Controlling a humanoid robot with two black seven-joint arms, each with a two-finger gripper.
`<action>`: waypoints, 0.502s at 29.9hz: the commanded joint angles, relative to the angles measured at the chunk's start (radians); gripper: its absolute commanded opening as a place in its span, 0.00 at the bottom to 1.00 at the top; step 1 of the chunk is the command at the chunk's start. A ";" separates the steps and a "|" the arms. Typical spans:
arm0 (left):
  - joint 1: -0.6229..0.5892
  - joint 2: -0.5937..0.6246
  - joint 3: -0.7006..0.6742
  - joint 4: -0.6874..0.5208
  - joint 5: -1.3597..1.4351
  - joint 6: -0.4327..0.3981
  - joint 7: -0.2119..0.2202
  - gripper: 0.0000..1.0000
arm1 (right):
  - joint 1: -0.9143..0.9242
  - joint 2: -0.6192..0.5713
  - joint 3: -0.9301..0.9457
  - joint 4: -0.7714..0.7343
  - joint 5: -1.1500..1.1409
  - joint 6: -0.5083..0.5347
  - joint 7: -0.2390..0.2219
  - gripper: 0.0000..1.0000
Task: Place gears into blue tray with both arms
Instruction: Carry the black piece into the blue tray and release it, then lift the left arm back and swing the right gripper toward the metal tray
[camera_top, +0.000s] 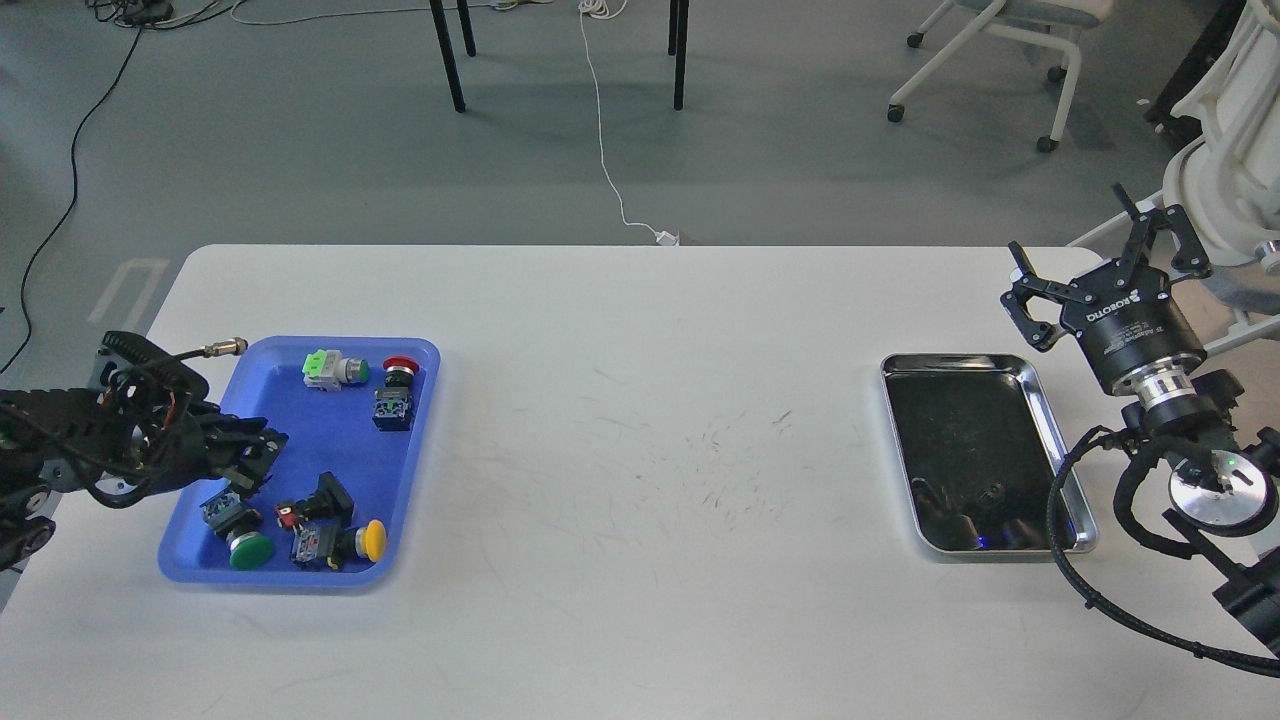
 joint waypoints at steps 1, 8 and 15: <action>-0.006 -0.001 -0.009 -0.002 -0.110 -0.001 -0.001 0.57 | 0.000 -0.004 0.000 0.001 0.000 0.000 0.000 0.97; -0.079 0.003 -0.047 -0.013 -0.487 -0.015 -0.001 0.82 | 0.004 -0.031 -0.003 0.018 -0.001 0.000 -0.001 0.97; -0.153 -0.050 -0.140 0.000 -1.070 -0.018 0.003 0.95 | 0.055 -0.159 -0.014 0.040 -0.040 0.000 -0.006 0.97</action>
